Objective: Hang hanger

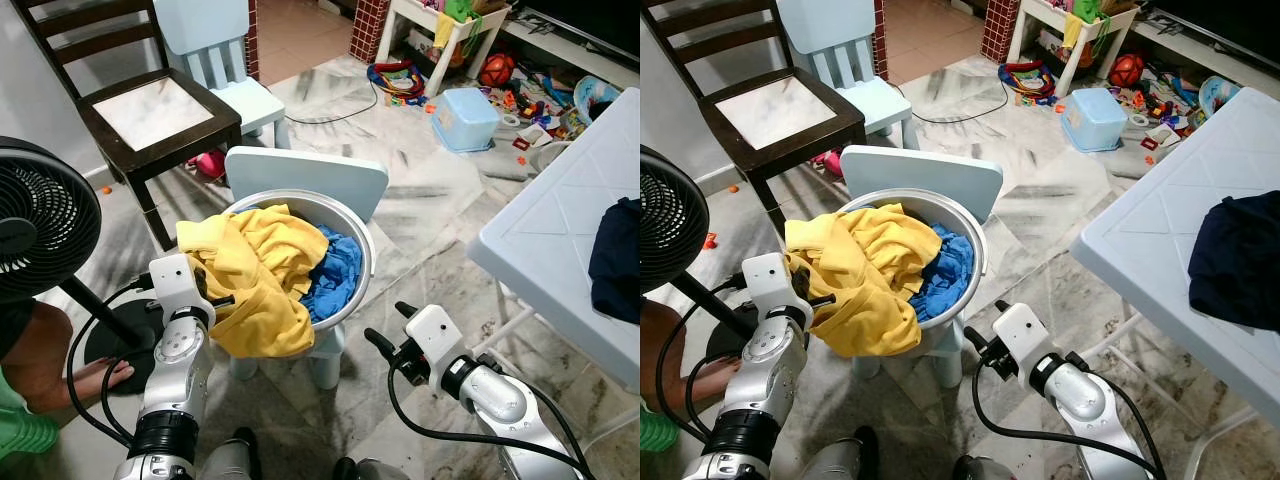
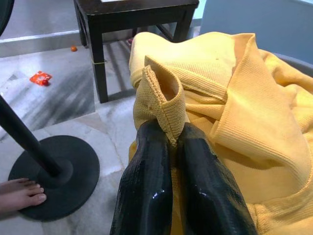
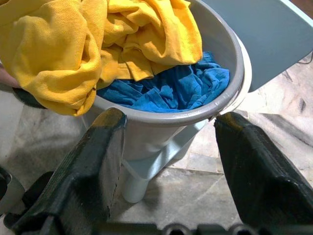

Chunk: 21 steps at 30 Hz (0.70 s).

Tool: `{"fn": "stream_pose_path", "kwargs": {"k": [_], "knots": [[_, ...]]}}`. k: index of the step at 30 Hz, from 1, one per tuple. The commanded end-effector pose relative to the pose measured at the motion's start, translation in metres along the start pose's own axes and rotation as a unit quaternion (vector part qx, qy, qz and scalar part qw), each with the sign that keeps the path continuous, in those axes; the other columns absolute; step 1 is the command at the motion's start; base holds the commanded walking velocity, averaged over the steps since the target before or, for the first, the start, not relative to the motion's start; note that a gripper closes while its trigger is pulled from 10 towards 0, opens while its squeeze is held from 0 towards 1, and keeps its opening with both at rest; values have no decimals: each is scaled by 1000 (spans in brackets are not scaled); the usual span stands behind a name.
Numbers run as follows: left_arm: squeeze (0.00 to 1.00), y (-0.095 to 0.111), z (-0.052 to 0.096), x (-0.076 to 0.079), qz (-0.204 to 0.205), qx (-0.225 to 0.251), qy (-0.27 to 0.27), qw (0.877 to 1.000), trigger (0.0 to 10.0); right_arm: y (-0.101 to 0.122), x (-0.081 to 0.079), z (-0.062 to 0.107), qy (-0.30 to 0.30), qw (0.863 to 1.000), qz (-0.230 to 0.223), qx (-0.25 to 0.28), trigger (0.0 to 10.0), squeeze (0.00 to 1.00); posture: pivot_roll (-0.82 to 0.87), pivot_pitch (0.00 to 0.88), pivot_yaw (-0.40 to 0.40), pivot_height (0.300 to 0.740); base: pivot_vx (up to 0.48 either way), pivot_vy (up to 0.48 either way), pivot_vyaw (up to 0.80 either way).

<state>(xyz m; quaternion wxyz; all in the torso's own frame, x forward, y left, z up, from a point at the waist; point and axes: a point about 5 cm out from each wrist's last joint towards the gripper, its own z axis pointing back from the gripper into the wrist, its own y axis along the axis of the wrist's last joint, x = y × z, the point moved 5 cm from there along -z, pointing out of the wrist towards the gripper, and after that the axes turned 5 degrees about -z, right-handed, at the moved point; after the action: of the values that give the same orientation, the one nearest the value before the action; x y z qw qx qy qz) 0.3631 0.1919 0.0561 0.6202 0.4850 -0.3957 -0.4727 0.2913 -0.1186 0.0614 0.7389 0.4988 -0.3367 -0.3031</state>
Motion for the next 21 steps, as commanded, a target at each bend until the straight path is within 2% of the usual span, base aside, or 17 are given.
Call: {"fn": "stream_pose_path", "kwargs": {"k": [1, 2, 7, 9, 10, 11, 12, 13, 16, 19, 21], "knots": [[0, 6, 2, -2, -18, 20, 2, 1000, 0, -4, 4, 3, -8, 1000, -1, -8, 10000, 0, -53, 169, -96, 740, 0, 0, 0], [0, 21, 1, -1, -30, 50, -2, 998, 0, -4, 5, 3, -9, 1000, 0, -9, 10000, 0, -53, 169, -96, 740, 0, 0, 0], [0, 67, 2, 8, -57, 133, -18, 989, 0, -4, 5, 1, -12, 1000, 0, -9, 10000, 0, -49, 169, -95, 740, 0, 0, 0], [0, 94, 4, 13, -73, 181, -26, 980, 0, -4, 4, 1, -12, 1000, 0, -8, 10000, 0, -48, 169, -95, 740, 0, 0, 0], [0, 116, 6, 18, -81, 219, -32, 972, 0, -4, 3, 0, -13, 1000, 0, -8, 10000, 0, -48, 169, -95, 740, 0, 0, 0], [0, 116, 6, 18, -81, 219, -32, 972, 0, -4, 3, 0, -13, 1000, 0, -8, 10000, 0, -48, 169, -95, 740, 0, 0, 0], [0, 136, 8, 23, -85, 248, -36, 964, 0, -4, 2, 0, -13, 1000, 0, -8, 10000, 0, -41, 170, -97, 740, 0, 0, 0], [0, 146, 8, 25, -89, 262, -39, 960, 0, -4, 2, -1, -14, 1000, 1, -8, 10000, 0, -41, 170, -98, 740, 0, 0, 0], [0, 161, 9, 30, -93, 279, -50, 954, 0, -3, 2, -2, -15, 1000, 1, -7, 10000, 0, -40, 170, -97, 740, 0, 0, 0], [0, 172, 5, 20, -92, 286, -33, 953, 0, -4, 3, -2, -21, 1000, 2, -6, 10000, 0, -41, 170, -95, 740, 0, 0, 0], [0, 171, 4, 18, -94, 281, -34, 954, 0, -4, 4, -1, -23, 1000, 2, -6, 10000, 0, -41, 170, -95, 740, 0, 0, 0]]}}
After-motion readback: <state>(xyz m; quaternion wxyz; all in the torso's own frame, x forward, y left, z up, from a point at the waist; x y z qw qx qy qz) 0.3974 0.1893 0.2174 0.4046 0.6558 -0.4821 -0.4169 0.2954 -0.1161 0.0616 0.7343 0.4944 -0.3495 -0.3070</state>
